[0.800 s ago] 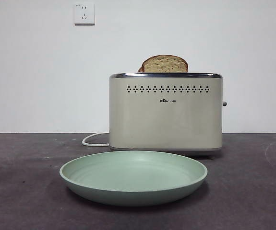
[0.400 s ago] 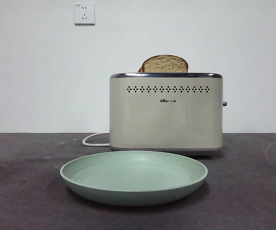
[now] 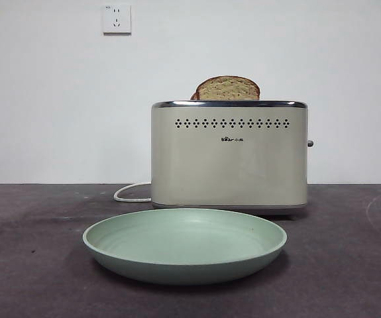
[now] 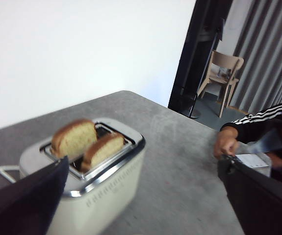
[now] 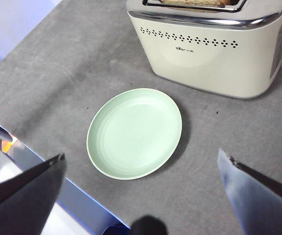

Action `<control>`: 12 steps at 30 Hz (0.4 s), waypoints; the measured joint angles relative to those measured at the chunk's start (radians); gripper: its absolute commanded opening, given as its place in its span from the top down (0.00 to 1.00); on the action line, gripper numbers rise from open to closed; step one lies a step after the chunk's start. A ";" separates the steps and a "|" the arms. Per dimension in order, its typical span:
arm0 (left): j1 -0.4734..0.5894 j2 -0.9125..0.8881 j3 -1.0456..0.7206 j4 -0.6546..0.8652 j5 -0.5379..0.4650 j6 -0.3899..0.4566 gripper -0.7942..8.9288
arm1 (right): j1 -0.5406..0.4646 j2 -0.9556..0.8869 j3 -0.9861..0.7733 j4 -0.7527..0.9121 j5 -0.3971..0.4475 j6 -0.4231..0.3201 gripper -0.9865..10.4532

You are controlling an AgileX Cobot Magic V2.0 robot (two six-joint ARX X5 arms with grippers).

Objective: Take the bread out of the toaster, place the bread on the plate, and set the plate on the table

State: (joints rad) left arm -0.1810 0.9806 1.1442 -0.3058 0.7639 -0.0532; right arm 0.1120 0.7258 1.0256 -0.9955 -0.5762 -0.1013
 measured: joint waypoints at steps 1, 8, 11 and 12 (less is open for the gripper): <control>-0.020 0.032 0.011 0.019 -0.014 0.008 0.39 | 0.000 0.002 0.000 0.000 0.000 0.000 0.36; -0.164 0.260 0.124 0.149 -0.153 0.105 0.39 | 0.000 0.018 0.000 0.000 0.000 0.000 0.36; -0.190 0.364 0.164 0.212 -0.185 0.144 0.40 | 0.000 0.023 0.000 0.000 0.000 0.000 0.36; -0.196 0.394 0.171 0.232 -0.187 0.153 0.40 | 0.000 0.023 0.000 0.000 0.000 0.000 0.36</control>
State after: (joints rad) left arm -0.3767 1.3750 1.3151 -0.0738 0.5774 0.1001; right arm 0.1120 0.7486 1.0256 -0.9955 -0.5762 -0.1013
